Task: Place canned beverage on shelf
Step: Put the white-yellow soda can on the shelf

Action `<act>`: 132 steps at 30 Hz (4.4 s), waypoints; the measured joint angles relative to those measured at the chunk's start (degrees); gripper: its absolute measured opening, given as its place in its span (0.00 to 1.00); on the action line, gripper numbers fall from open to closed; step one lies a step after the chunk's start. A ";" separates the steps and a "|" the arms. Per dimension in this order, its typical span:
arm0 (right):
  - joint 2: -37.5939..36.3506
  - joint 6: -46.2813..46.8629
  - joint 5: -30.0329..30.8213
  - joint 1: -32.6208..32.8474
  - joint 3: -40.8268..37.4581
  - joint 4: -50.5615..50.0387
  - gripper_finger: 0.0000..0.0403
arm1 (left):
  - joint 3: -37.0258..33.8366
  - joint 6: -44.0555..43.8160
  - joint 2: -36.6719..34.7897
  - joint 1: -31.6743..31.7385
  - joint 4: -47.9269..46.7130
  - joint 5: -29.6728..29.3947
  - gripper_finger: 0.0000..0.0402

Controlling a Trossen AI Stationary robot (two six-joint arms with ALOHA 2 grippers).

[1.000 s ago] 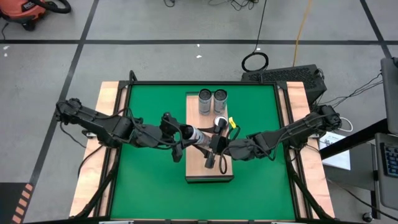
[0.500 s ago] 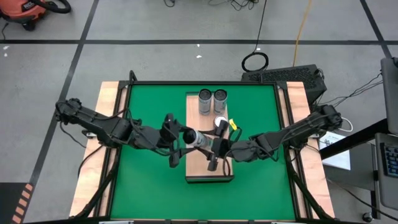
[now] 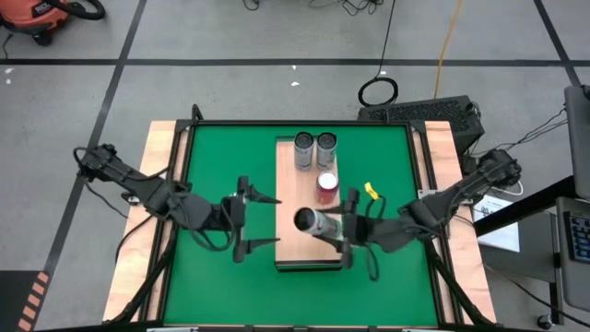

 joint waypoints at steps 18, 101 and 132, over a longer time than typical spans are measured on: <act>-6.29 -12.32 -9.05 2.92 -25.81 48.84 0.59 | -9.28 5.12 14.34 -0.13 35.24 -1.16 0.96; -8.51 -9.57 -5.82 -1.31 -15.27 19.93 0.63 | -9.21 2.45 13.82 5.89 29.83 1.89 0.91; -10.49 -5.19 -5.45 -4.67 -28.22 32.17 0.75 | -9.32 6.21 8.98 10.30 22.08 2.39 0.92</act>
